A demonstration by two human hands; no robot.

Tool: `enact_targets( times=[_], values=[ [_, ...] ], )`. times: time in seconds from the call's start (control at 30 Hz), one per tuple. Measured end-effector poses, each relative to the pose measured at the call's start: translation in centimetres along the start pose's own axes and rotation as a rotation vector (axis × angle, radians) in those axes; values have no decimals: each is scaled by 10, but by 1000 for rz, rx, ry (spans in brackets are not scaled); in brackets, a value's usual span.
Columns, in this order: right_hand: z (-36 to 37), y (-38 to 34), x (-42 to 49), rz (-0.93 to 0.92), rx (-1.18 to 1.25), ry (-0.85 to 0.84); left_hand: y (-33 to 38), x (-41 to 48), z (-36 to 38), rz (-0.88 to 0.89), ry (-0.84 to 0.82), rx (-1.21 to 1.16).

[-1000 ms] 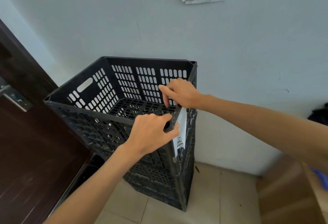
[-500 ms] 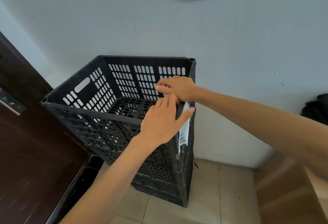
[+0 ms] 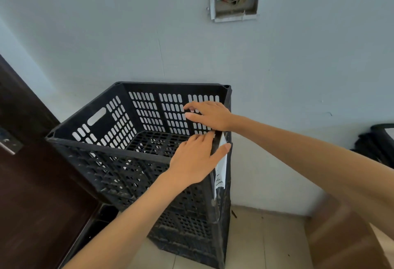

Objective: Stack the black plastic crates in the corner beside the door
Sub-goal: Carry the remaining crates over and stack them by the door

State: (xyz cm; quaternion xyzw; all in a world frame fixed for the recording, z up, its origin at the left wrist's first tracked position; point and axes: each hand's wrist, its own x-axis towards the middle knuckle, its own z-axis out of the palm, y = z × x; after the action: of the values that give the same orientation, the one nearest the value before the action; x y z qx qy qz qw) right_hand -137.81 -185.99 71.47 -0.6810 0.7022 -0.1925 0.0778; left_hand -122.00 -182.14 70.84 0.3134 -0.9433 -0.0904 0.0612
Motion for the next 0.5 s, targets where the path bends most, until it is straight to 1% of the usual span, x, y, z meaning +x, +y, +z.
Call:
enact_targets(
  times=[0.07, 0.1, 0.13, 0.17, 0.2, 0.27, 0.3, 0.33, 0.43, 0.5],
  values=[
    [-7, -3, 4, 25, 236, -12, -3, 1, -7, -19, -30, -274],
    [-9, -5, 5, 16, 306, -20, -6, 3, -11, -23, -16, -388],
    [-12, -9, 8, -14, 313, -32, -11, 5, -15, -21, 10, -439],
    [-13, -13, 12, -59, 267, -45, -19, 7, -19, -10, 44, -422],
    [-14, -20, 18, -111, 203, -57, -30, 8, -23, 6, 93, -334],
    [-13, -41, 36, -209, 145, -84, -58, 11, -31, 30, 174, -63],
    [-10, -54, 46, -249, 155, -100, -75, 10, -33, 24, 199, 26],
    [-5, -70, 56, -283, 172, -115, -92, 7, -35, -5, 212, 60],
    [19, -119, 80, -350, 230, -169, -147, -12, -37, -161, 316, -18],
    [39, -150, 90, -372, 251, -223, -190, -31, -41, -246, 369, 64]
  ],
)
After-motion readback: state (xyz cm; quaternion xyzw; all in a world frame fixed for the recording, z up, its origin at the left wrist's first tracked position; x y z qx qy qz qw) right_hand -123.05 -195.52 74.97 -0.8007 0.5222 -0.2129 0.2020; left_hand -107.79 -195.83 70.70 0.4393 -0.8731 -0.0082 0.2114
